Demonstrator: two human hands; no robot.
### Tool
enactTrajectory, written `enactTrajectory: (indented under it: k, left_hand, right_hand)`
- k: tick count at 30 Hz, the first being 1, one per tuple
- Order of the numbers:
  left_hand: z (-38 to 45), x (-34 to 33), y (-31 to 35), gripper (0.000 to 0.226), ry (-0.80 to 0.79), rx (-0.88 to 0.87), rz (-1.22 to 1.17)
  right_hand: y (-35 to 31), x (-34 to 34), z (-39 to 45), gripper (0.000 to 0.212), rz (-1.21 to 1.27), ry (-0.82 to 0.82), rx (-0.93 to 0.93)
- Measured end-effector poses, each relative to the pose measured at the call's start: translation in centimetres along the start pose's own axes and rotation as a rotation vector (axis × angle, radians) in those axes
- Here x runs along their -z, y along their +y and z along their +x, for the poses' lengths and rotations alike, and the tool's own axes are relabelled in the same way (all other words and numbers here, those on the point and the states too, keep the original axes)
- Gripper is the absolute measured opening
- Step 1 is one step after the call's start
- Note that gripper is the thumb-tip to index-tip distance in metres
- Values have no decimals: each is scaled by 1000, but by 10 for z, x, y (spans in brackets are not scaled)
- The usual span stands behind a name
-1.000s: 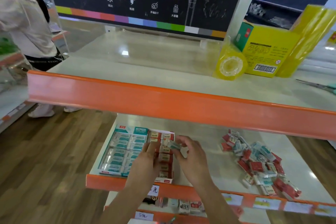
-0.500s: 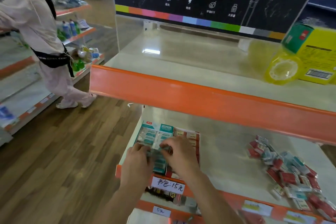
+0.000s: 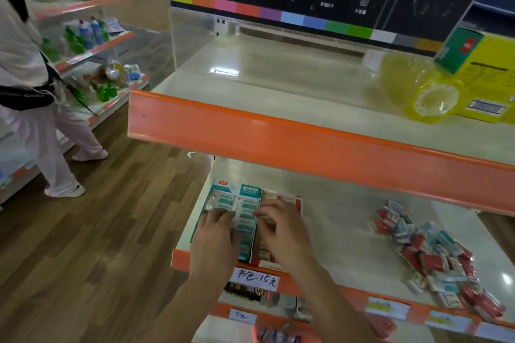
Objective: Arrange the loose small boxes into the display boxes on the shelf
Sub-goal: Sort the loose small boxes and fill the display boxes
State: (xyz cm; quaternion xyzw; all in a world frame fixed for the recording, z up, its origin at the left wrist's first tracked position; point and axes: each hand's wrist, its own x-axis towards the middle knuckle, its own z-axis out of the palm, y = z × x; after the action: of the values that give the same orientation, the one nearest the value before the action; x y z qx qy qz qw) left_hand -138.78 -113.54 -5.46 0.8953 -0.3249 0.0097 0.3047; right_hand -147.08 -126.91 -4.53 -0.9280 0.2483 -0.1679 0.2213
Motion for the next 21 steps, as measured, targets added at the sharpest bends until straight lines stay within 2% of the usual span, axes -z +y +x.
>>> enactTrajectory:
  k: [8, 12, 15, 18, 21]
  left_hand:
    - [10, -22, 67, 36, -78, -221, -22]
    - [7, -48, 103, 35, -124, -335, -50]
    - [4, -71, 126, 38, -216, -379, -86]
    - [-1, -94, 147, 41, -291, -428, -87]
    - [-6, -114, 168, 44, -388, -466, -29]
  right_hand:
    - [74, 45, -27, 19, 74, 175, -302]
    - [104, 59, -46, 27, 88, 263, -447]
    - [126, 68, -59, 39, 77, 289, -548]
    - [144, 78, -68, 51, 82, 305, -610]
    - [158, 86, -72, 54, 65, 294, -587]
